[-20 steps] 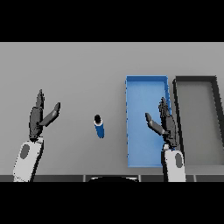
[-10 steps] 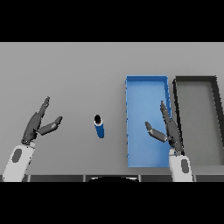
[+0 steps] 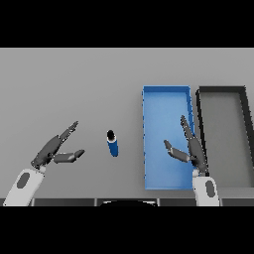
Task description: Pick up the blue pipe and place it into the blue bin.
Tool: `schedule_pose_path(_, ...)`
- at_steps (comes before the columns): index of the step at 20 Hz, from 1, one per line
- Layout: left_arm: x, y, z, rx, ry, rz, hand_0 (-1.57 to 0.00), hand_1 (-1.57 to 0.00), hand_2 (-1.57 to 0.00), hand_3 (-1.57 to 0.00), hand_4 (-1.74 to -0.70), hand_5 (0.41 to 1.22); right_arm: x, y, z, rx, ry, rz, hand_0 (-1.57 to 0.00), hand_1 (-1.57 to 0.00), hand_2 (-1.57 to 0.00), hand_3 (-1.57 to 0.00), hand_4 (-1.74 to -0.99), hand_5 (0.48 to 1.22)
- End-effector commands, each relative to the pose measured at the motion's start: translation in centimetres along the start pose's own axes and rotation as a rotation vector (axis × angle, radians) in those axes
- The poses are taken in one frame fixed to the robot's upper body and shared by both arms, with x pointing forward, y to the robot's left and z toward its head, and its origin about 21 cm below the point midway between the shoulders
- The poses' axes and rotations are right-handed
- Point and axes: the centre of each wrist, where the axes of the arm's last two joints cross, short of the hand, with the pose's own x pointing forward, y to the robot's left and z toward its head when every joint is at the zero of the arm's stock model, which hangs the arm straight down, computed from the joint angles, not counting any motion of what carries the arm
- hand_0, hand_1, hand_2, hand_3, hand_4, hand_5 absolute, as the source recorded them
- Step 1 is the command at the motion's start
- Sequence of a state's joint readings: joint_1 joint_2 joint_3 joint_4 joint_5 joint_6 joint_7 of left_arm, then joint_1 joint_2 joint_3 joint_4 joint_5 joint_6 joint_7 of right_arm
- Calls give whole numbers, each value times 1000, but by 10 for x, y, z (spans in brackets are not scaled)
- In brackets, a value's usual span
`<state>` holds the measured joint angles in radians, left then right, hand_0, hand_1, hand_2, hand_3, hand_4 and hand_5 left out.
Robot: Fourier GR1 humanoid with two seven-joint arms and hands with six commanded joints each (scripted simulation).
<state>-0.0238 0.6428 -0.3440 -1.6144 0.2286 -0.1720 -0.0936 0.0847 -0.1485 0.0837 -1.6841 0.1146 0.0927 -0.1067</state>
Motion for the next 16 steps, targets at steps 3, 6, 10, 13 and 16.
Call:
schedule_pose_path(3,7,-15,-4,-90,21,6,1,1,1,1,-1076,488,2,0,-3,-14,1,-4,1,1,1,1,-1239,606)
schedule_pose_path(6,5,-33,-15,-151,16,-1,1,1,1,1,-1094,463,0,1,-3,-11,10,-1,1,1,1,1,-1256,616)
schedule_pose_path(10,8,-55,-25,-213,-12,17,1,1,1,1,-1114,447,3,6,1,-12,-2,-19,1,1,1,1,-1265,616)
schedule_pose_path(13,5,-72,-42,-233,-1,20,1,1,1,1,-1118,446,2,2,1,-15,28,-20,1,1,1,1,-1271,616)
schedule_pose_path(16,1,-85,-58,-256,-1,52,1,1,1,1,-1114,450,0,0,6,-26,18,-19,1,1,1,1,-1276,609)
